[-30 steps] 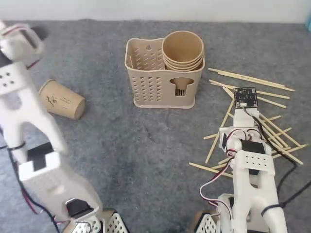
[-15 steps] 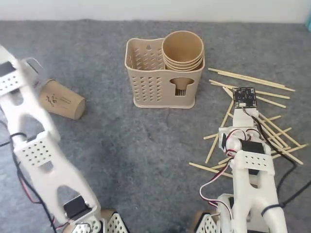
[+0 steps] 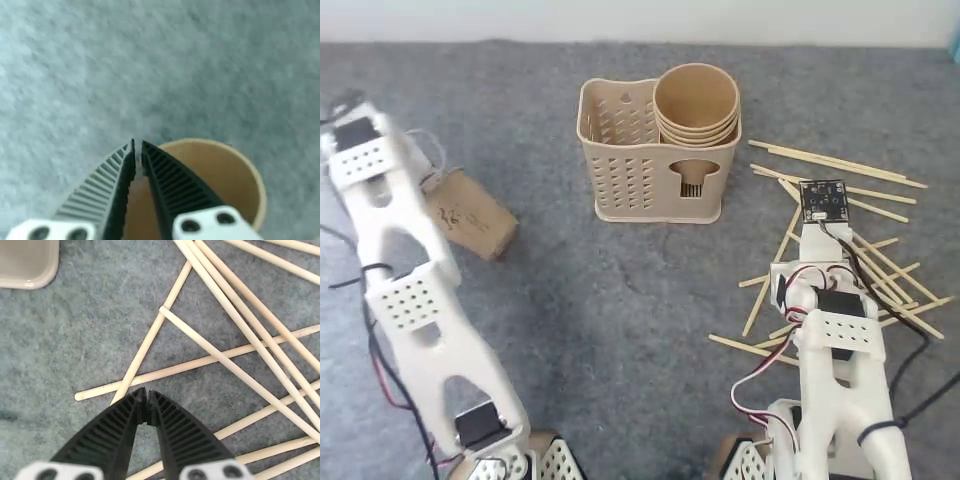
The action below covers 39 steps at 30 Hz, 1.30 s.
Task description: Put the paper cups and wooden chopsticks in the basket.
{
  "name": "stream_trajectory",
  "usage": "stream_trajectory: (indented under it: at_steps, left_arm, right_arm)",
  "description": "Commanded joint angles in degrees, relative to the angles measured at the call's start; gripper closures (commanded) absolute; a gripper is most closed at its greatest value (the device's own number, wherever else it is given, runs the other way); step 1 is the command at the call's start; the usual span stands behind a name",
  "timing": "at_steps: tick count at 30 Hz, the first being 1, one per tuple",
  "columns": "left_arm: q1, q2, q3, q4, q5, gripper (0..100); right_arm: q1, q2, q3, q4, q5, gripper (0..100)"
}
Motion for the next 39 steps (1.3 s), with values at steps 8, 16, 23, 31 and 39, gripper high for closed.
stream_trajectory:
  at_steps: [8, 16, 23, 31, 39]
  left_arm:
    - [8.0, -16.7, 6.5, 5.3, -0.4, 99]
    - [13.1, -35.2, 32.1, 5.2, -3.7, 99]
    - [13.8, -41.1, 48.9, 1.2, -9.1, 99]
    - [14.9, -48.3, 49.3, 3.8, -12.0, 99]
    - [15.6, -63.6, 49.6, 4.9, -14.9, 92]
  right_arm:
    - [0.0, -1.5, -0.4, -1.0, 0.8, 99.1]
    - [0.0, -1.8, -0.4, -1.0, 0.8, 99.1]
    - [0.0, -1.9, -0.4, -1.0, 0.8, 99.1]
    - [0.0, -1.8, -0.4, -1.0, 0.8, 99.1]
    - [0.1, -1.7, -0.4, -1.0, 0.8, 99.1]
